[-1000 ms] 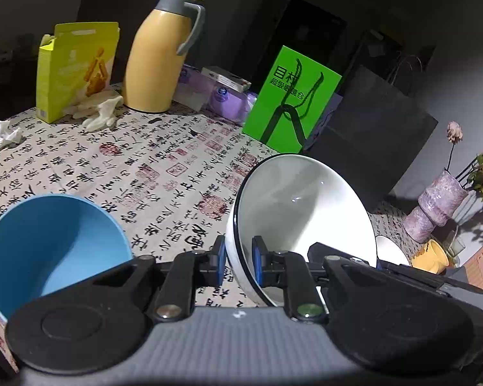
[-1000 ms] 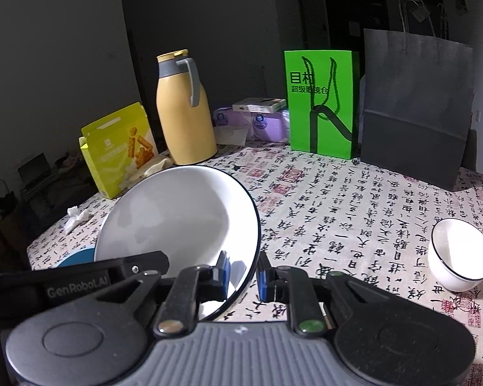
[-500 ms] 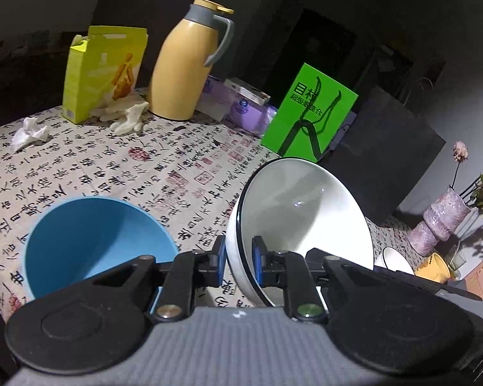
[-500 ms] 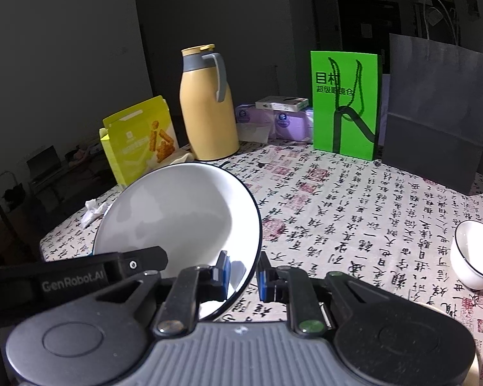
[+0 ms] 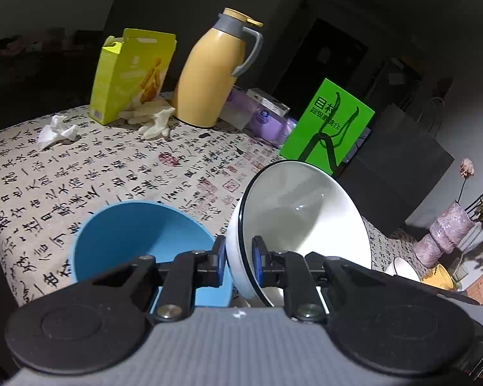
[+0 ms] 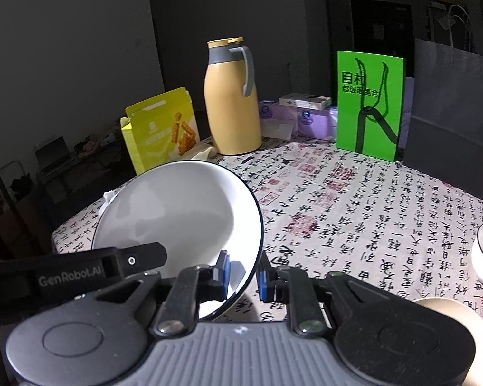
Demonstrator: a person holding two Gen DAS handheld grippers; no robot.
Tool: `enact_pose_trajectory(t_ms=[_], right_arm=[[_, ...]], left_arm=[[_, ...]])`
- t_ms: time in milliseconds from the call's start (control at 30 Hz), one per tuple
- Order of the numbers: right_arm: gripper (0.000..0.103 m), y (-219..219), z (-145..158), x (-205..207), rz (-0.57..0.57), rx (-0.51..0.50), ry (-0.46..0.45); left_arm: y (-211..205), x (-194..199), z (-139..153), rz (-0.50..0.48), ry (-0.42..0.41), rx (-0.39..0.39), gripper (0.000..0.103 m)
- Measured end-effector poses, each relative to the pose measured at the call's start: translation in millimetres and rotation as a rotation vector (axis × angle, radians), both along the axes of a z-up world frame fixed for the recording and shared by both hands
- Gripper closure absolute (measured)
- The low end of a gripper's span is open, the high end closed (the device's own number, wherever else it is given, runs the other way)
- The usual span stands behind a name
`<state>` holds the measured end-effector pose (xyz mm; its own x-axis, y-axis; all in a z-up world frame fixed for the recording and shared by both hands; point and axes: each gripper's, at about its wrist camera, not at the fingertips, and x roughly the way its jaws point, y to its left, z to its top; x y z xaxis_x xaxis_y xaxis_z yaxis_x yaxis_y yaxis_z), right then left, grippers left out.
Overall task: Organize plates and bowls
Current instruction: 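Carry the white bowl toward the blue bowl with both grippers, then lower the white bowl into the blue bowl with both grippers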
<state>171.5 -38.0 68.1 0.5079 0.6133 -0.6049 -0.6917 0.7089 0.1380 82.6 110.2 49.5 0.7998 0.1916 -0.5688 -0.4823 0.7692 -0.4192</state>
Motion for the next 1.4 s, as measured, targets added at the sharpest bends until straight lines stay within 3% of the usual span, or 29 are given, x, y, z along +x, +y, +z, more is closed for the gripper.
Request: enact_pose_trajectory(t_ms=[667, 1400], right_arm=[[0.086, 50, -10, -25, 0.058, -0.042, 0.015], [0.086, 88, -43, -20, 0.083, -0.110, 0.100]], left_arm=[[48, -32, -17, 0.057, 0.011, -0.040, 0.087], [76, -25, -49, 0.068, 0.121, -0.052, 0.087]])
